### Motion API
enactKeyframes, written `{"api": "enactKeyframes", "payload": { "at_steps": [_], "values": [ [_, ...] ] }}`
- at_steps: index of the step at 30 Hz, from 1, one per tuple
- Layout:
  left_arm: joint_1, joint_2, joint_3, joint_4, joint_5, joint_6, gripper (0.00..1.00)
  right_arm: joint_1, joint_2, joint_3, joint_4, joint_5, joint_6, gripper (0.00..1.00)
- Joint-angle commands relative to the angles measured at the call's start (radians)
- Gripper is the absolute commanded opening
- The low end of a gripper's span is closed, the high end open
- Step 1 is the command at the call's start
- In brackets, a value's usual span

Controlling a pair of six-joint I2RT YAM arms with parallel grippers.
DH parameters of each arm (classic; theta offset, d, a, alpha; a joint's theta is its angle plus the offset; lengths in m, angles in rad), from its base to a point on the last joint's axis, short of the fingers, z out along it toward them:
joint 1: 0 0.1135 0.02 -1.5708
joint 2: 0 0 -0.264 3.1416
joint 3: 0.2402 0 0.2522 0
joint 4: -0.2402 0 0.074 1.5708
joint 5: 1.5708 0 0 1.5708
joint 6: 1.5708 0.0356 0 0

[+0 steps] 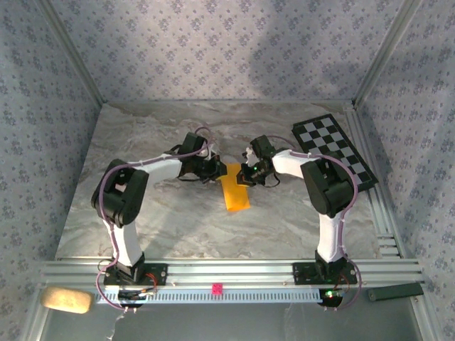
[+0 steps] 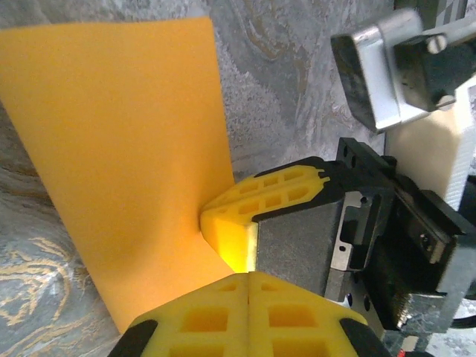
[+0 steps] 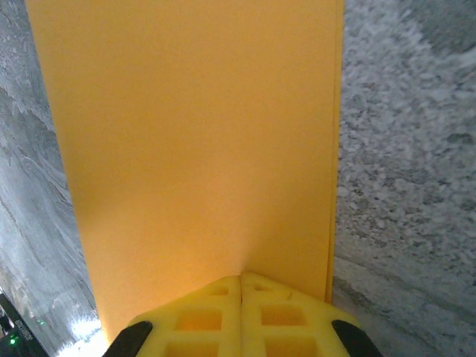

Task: Fold a paper plane with a square sheet of paper (pick it up from the middle)
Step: Hold the square sheet of paper at the center of the table, then first fold the square sheet of paper in half at the center of the table.

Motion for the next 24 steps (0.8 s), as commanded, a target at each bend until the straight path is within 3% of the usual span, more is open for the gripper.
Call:
{"api": "enactKeyframes", "payload": {
  "at_steps": [1,6,19,24],
  "values": [
    [-0.015,0.017,-0.007,0.042,0.056,-0.012,0.00,-0.007,0.047,-0.059,-0.134,0.145,0.009,0.00],
    [-0.018,0.054,-0.001,0.016,0.071,0.002,0.00,-0.003,0.047,-0.072,-0.121,0.138,0.022,0.00],
    [-0.010,0.091,-0.083,-0.093,-0.103,0.146,0.00,0.007,0.030,-0.101,-0.118,0.151,0.029,0.00],
    [-0.006,0.057,-0.080,-0.101,-0.106,0.152,0.00,0.012,0.029,-0.101,-0.117,0.153,0.036,0.00]
  ]
}}
